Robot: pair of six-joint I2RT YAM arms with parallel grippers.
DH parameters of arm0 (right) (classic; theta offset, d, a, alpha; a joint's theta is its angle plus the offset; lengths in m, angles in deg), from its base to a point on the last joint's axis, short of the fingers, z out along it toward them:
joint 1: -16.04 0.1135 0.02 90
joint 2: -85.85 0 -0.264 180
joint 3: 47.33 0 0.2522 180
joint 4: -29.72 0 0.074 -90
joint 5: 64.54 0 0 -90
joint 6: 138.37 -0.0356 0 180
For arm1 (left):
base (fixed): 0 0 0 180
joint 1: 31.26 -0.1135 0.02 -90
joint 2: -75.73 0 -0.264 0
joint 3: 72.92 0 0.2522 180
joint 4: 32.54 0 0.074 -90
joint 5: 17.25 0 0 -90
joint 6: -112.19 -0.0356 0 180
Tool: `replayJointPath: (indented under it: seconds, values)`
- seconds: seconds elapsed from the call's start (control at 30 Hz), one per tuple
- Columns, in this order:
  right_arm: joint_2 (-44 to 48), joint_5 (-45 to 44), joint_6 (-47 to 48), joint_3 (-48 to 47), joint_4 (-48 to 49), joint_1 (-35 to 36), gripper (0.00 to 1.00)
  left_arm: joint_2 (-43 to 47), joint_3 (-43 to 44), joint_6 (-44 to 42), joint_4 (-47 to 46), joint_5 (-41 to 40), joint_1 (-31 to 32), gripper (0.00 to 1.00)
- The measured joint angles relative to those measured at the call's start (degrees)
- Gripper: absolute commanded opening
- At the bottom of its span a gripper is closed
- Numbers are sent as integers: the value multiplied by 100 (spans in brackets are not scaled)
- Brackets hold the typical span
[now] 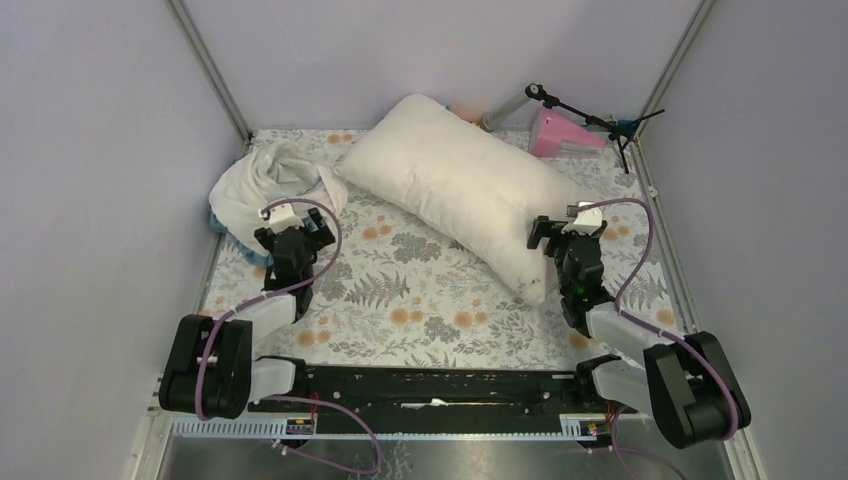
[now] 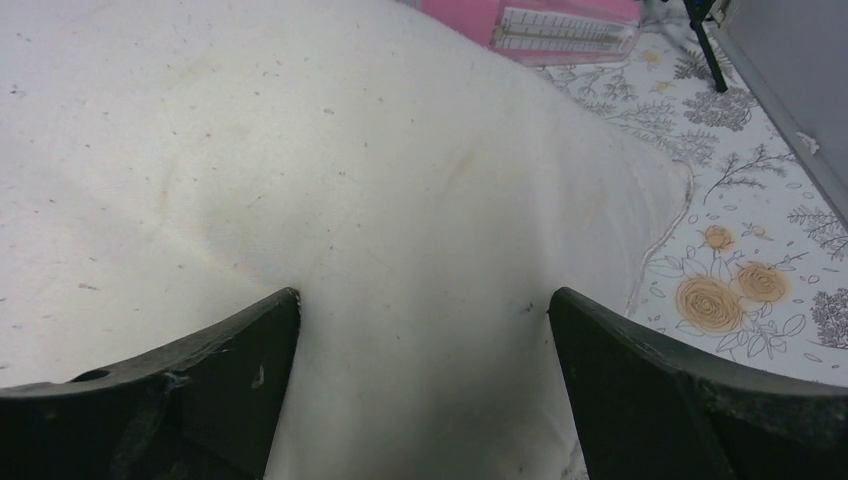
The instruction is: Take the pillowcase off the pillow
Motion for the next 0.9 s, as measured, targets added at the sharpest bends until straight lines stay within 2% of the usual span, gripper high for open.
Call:
replayJointPath:
  seconds: [0.13,0.3,0.43,0.57,0.9]
  values:
    - [-492,-245,72,195,968,-13,100,-282,-131,-328,-501,20,0,99]
    - [-922,-223,-142,256,1600,-236,100,-1158,-573,-833,-1840,282,-22,98]
    - [-1261,-225,-33,177,1961,-334,99,-1545,-568,-975,-2002,404,-39,99]
    - [-1969,-197,111,330,3130,-442,100,-1569,-573,-1012,-2371,501,-96,99]
    - [-2350,125,118,365,3720,-730,100,-1613,-573,-1021,-2769,540,-129,99]
